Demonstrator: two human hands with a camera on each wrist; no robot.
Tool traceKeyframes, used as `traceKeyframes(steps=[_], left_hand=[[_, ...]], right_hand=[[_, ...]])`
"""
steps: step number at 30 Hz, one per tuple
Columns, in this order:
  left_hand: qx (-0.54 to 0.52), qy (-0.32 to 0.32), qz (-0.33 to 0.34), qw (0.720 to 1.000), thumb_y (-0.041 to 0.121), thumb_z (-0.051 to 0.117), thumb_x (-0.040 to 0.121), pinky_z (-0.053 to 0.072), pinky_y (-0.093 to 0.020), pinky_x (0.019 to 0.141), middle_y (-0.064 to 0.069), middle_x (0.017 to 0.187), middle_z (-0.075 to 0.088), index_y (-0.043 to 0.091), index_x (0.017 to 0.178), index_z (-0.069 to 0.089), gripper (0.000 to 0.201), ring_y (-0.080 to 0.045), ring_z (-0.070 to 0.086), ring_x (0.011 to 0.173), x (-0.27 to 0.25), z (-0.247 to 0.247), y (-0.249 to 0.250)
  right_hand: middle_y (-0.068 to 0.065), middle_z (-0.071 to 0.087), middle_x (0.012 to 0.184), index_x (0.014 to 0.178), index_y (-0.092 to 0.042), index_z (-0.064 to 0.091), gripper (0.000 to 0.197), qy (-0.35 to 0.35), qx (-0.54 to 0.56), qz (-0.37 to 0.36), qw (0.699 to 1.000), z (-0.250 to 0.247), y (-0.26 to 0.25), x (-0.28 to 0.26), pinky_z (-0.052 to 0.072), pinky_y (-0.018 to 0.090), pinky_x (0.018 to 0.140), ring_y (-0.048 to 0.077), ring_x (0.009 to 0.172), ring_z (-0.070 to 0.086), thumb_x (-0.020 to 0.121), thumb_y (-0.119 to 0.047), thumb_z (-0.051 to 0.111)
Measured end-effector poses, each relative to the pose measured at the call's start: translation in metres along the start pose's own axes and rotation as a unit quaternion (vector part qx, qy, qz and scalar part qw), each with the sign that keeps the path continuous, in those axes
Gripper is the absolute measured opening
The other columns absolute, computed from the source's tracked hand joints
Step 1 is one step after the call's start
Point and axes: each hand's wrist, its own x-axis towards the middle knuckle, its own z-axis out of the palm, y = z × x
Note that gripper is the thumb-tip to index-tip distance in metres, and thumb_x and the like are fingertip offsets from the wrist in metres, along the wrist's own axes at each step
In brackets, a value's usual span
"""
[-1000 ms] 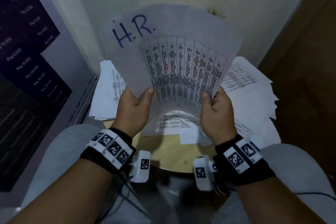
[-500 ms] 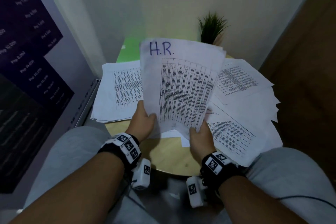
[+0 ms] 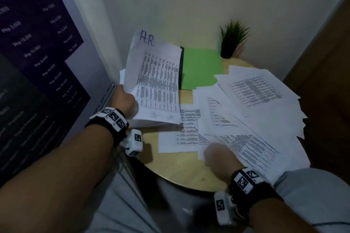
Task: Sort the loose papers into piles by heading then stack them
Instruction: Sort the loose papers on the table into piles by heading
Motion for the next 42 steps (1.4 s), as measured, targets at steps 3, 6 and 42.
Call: traceKeyframes(steps=[3,6,42], left_hand=[[0.028,0.01,-0.045,0.999,-0.002,0.04,0.096,0.047,-0.035,0.076,-0.017,0.112,0.057,0.01,0.126,0.05,0.034,-0.036,0.058,0.103,0.018,-0.014,-0.015],[0.074,-0.013,-0.084,0.994,-0.001,0.044,0.1,0.04,-0.038,0.086,-0.026,0.133,0.058,-0.004,0.139,0.049,0.04,-0.043,0.055,0.123,0.03,-0.018,-0.029],[-0.062,-0.184,0.089,0.977,0.0,0.063,0.095,0.052,-0.015,0.069,-0.001,0.079,0.078,0.014,0.09,0.074,0.019,-0.018,0.072,0.073,-0.089,0.041,0.016]], right_hand=[[-0.002,0.069,0.075,0.074,-0.022,0.061,0.021,-0.015,-0.131,-0.043,0.99,0.005,-0.004,-0.006,0.05,0.032,0.066,0.014,0.066,0.063,0.093,-0.026,0.052],[0.002,0.067,0.082,0.081,-0.019,0.06,0.022,-0.02,-0.169,-0.06,0.984,0.012,-0.007,-0.009,0.05,0.033,0.07,0.023,0.079,0.065,0.096,-0.03,0.049],[0.004,0.044,0.158,0.16,-0.021,0.027,0.087,0.16,-0.249,0.06,0.953,-0.158,0.017,0.146,0.044,0.045,0.114,0.029,0.139,0.049,0.086,-0.051,0.063]])
